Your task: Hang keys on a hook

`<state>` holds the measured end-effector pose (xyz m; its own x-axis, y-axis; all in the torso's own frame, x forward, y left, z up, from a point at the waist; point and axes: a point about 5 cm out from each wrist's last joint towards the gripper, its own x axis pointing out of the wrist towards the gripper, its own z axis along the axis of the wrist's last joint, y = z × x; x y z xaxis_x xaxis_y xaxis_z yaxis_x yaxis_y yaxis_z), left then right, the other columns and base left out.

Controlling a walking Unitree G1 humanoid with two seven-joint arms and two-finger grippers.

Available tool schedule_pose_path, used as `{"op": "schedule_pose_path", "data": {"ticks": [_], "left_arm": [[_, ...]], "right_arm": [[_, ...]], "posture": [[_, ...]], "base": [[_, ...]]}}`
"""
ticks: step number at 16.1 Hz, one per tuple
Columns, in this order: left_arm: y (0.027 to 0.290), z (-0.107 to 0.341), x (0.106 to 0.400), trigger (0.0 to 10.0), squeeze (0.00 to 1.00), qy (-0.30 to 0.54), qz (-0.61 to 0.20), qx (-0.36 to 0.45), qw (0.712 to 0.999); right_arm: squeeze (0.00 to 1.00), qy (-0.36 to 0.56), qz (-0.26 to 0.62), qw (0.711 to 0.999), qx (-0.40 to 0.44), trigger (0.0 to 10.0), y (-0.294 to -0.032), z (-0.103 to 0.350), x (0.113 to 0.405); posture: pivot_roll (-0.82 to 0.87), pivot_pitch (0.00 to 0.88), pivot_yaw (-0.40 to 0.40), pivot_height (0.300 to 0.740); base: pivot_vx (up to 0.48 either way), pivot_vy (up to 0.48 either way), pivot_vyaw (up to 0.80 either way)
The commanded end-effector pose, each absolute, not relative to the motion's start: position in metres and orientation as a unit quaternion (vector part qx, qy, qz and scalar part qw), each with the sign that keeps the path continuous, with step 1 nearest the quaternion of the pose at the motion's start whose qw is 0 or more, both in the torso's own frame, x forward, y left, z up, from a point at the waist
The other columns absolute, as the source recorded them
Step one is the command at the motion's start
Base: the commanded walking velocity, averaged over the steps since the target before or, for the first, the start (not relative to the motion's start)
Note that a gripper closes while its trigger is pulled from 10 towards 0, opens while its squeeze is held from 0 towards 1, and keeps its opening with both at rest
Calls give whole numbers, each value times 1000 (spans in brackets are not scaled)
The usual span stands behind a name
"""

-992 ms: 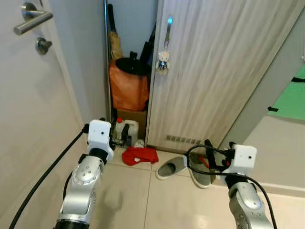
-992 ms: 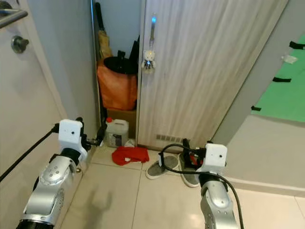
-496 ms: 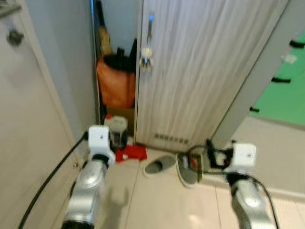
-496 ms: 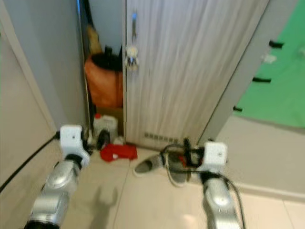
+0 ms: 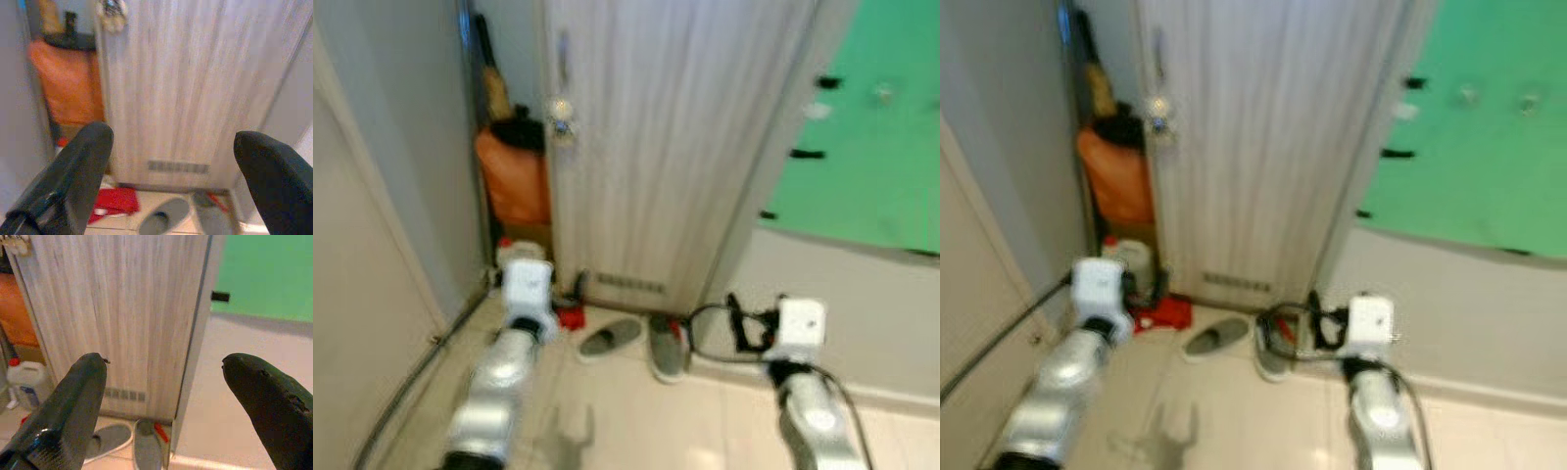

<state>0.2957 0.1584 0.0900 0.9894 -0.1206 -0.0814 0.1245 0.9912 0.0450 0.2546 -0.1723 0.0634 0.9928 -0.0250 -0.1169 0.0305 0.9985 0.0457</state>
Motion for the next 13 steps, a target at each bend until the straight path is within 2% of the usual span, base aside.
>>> {"op": "schedule_pose_path", "data": {"ticks": [1,3,6,8,10,13], "left_arm": [[150,96,298,10000,0,22,-76,33,996],[153,95,297,10000,0,27,-70,30,997],[149,94,297,10000,0,26,-76,33,996],[147,94,296,10000,0,19,-88,65,994],[152,90,297,10000,0,34,-71,41,996],[152,90,296,10000,0,31,-74,46,996]], "right_arm": [[0,73,-37,996,41,10000,-184,60,255],[0,65,-15,998,13,10000,-182,61,256],[0,61,-18,998,15,10000,-181,64,260],[0,65,-12,998,14,10000,-181,61,259],[0,70,-15,997,21,10000,-183,59,257],[0,66,-13,998,17,10000,-184,61,259]], "posture": [[-93,0,-10,740],[-87,0,-14,740],[-83,0,-19,740],[-82,0,-27,740],[-83,0,-31,740],[-83,0,-33,740]], "base": [[0,-469,0],[0,-469,0],[0,-469,0],[0,-469,0],[0,-469,0],[0,-469,0]]}}
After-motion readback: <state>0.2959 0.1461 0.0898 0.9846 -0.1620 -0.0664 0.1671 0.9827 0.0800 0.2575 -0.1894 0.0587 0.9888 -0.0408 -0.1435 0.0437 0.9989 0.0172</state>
